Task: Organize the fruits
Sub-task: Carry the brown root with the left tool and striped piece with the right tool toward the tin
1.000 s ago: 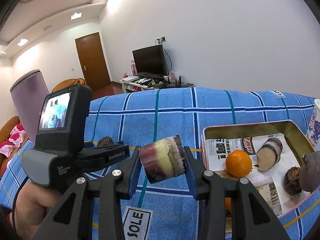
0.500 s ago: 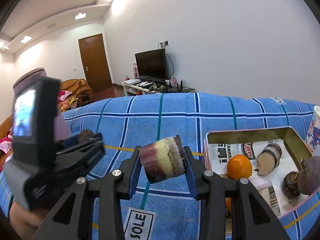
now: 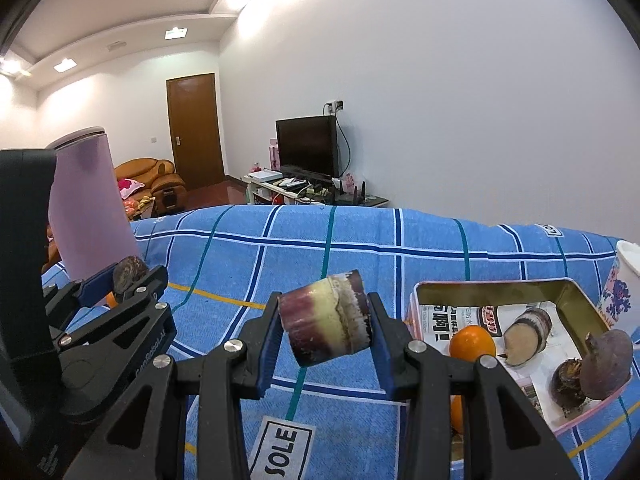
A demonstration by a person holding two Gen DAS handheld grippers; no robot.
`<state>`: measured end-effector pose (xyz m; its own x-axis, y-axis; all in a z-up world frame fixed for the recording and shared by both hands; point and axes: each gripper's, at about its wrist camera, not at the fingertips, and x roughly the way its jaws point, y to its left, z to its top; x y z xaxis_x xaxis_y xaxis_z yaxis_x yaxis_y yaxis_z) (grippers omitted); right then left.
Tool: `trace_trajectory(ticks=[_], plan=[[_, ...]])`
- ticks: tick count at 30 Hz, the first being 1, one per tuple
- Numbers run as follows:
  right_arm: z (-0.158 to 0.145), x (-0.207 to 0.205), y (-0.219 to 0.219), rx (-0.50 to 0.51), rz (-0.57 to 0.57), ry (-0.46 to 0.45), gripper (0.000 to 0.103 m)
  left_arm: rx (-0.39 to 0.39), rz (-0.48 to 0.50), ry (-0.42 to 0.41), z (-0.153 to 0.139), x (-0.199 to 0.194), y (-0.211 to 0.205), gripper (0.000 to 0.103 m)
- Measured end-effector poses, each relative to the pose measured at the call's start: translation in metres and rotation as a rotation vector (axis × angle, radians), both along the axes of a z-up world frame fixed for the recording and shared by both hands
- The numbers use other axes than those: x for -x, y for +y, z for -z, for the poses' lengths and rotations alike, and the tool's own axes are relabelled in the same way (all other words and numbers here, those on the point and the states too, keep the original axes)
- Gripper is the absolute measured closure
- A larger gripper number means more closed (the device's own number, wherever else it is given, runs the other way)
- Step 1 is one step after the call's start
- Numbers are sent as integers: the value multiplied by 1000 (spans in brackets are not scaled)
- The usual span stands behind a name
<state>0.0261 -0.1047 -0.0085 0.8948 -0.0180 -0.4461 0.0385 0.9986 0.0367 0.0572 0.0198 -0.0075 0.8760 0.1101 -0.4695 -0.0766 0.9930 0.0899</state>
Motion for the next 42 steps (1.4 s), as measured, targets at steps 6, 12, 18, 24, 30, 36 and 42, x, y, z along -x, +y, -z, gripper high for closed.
trace_trajectory(ticks=[6, 12, 18, 24, 30, 36, 42], plan=[[-2, 10, 2, 11, -2, -6, 61, 19, -6, 4, 0, -2, 5, 59], [-3, 16, 1, 12, -1, -7, 61, 26, -12, 0, 1, 5, 6, 59], [-4, 19, -1, 10, 1, -8, 61, 23, -7, -3, 1, 8, 8, 59], [-4, 20, -1, 11, 0, -7, 61, 24, -5, -3, 2, 10, 8, 59], [-3, 22, -1, 10, -1, -8, 61, 25, -6, -4, 2, 10, 7, 59], [-4, 23, -1, 10, 1, -8, 61, 26, -6, -3, 2, 11, 7, 59], [-4, 25, -1, 12, 0, -8, 61, 25, -8, -7, 2, 12, 7, 59]])
